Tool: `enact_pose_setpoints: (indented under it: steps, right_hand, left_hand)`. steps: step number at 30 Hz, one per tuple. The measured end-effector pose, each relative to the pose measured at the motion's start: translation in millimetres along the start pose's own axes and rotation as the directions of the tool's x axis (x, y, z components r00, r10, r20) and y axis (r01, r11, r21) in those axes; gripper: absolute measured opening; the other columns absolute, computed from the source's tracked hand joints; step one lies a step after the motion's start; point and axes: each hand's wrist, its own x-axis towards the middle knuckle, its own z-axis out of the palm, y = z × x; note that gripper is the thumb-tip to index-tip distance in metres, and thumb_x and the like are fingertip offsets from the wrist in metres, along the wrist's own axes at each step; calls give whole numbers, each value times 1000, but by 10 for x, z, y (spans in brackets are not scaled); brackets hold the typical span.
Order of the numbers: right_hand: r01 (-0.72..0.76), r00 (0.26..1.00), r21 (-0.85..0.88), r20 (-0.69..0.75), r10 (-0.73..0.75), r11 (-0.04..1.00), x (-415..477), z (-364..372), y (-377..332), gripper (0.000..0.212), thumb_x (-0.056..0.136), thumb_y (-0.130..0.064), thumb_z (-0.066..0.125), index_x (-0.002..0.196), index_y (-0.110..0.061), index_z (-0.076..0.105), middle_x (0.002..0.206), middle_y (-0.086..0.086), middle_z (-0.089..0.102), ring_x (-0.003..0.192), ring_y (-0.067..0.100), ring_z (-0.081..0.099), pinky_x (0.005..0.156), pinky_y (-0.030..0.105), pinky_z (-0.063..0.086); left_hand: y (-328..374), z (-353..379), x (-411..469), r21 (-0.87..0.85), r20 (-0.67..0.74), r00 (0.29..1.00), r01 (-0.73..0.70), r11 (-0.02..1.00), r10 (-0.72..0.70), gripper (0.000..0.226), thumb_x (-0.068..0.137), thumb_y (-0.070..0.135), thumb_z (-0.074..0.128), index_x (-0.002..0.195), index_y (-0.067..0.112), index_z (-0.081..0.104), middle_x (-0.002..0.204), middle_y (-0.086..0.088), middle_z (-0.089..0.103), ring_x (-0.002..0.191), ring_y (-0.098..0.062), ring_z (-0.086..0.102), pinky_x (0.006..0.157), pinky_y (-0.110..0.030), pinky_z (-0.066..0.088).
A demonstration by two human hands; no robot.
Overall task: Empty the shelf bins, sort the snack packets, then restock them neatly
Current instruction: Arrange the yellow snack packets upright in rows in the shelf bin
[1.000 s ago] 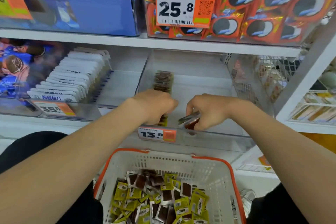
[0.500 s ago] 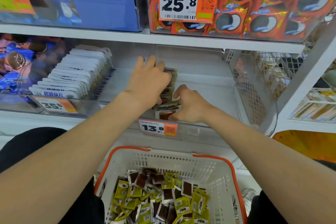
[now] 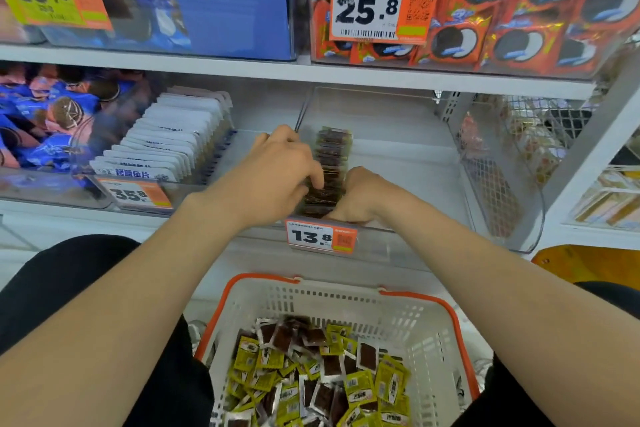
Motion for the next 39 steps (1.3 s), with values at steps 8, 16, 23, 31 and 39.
enact_pose_setpoints:
  steps: [8,16,23,31,39]
  right_hand:
    - [116,973,21,-204,-109,993,-446,-108,270,62,80,-52,84,126,-17,64,107,1,72,112,19,62,93,31,49]
    - [592,792,1,-186,-581,806,-1152,370,134,13,86,-11,64,88,-19,74,60,-4,67,56,10,61,57,8,38]
    - [409,837,-194,469,-282,891,-472,1684,470,19,91,-7,54,97,-9,71,99,12,72,89,28,66,79,41,58]
    - [-59,956,-142,278,97,988,55,2710,1644,29,96,-4,49,119,-8,65,120,15,66,113,36,64,88,38,54]
    - [-299,944,-129,100,313,945,-143,3160,2352,60,91,-2,59,146,-16,40,134,12,55,118,34,61,79,38,49]
  left_hand:
    - [387,-157,-461,-591,310,947,119,798,88,16,79,11,79,83,27,77,74,4,71,57,0,57,58,-15,45]
    - [352,511,-775,-171,727,686,224,959,-31,13,92,30,71,104,26,70,95,11,68,85,-8,65,77,-30,53]
    - [125,1662,-1107,-3,802,576,276,961,-162,33,91,8,63,122,16,70,130,-7,67,114,-29,65,91,-43,57]
    - [-77,2751,-1656,32,734,606,418,908,-305,43,92,17,68,133,18,55,138,-11,50,123,-33,54,95,-46,52]
    - [215,3436,-1479,-184,351,884,388,903,-308,76,80,-11,70,149,13,50,151,-10,47,133,-35,53,108,-48,50]
